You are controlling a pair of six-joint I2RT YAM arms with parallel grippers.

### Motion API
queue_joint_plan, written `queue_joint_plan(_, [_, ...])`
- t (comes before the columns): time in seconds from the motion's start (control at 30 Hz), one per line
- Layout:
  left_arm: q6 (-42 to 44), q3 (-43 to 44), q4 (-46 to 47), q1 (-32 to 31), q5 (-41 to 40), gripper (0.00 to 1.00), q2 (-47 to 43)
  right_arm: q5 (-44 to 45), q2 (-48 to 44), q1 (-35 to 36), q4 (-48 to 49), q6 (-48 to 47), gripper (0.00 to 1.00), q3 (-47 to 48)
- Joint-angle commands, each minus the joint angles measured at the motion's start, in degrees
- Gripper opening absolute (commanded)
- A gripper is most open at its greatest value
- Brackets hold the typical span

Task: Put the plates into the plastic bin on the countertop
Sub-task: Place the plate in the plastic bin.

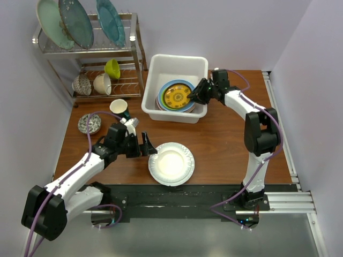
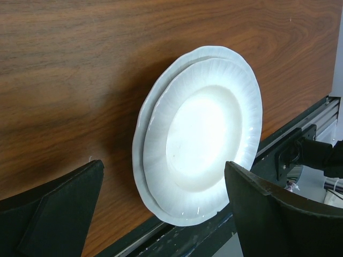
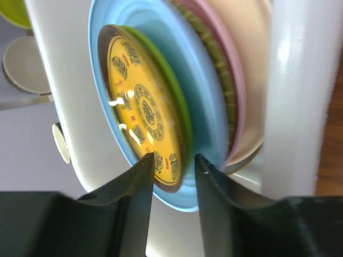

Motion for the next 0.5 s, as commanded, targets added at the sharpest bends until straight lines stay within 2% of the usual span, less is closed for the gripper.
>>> queue_joint_plan(0.0, [-0.69, -0.12, 1.92, 0.37, 1.31, 1.0, -0.74, 0.26, -2.3, -0.05, 0.75, -1.18, 0.55, 2.03])
queue_joint_plan(0.03, [-0.78, -0.29, 1.92, 0.37, 1.31, 1.0, -0.92, 0.53, -2.74, -0.13, 0.58, -1.53, 0.63, 2.03])
queue_joint_plan(0.13, [-1.04, -0.38, 1.75, 0.37, 1.31, 1.0, -1.44, 0.88, -4.76, -0.13, -0.92, -2.76, 0.68, 2.21])
queue_joint_plan(0.47, [-1.13, 0.94, -0.45, 0.37, 0.96, 1.0, -3.81, -1.57, -17.06, -0.66, -2.32, -4.61, 0.69, -3.49])
